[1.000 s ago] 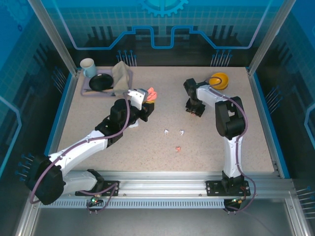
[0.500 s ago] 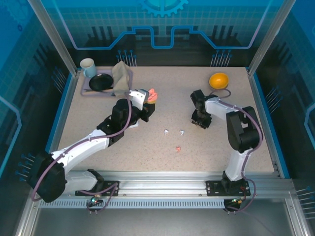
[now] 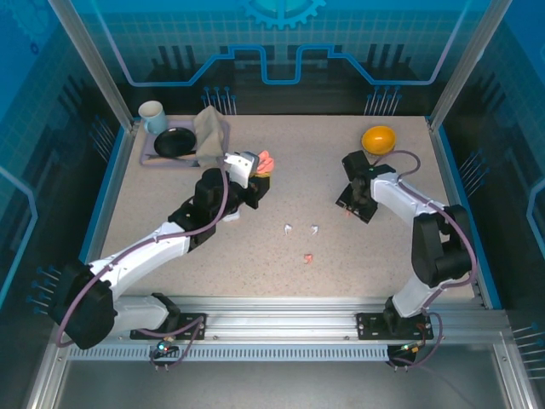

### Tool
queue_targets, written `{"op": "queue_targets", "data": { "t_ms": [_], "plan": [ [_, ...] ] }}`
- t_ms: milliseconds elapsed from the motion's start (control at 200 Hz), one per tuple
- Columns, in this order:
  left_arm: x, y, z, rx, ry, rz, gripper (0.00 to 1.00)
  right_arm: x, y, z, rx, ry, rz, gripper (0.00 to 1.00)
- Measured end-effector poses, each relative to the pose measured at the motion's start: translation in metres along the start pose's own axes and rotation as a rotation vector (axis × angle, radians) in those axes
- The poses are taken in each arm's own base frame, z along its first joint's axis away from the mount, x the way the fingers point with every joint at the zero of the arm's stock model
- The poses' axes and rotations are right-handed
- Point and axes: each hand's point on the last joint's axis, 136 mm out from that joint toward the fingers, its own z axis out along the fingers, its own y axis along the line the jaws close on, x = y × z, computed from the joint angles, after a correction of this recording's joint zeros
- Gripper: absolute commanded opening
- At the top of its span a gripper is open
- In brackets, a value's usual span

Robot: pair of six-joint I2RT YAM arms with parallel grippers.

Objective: Insert the wireless bluetooth earbuds into the charging case

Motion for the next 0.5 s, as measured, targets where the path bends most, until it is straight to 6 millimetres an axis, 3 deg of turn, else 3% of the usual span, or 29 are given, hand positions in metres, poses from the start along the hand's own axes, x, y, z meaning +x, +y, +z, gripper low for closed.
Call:
{"op": "queue_targets", "data": {
  "t_ms": [245,500],
  "plan": [
    [-0.001,0.000,0.000,0.000,0.000,0.000,0.00,-0.004,0.008,0.026,0.025,0.040,-0.030,0.64],
    [0.000,0.000,0.000,0.000,0.000,0.000,0.00,-0.018,0.022,0.038,0.005,0.026,-0.086,0.63]
  ]
}}
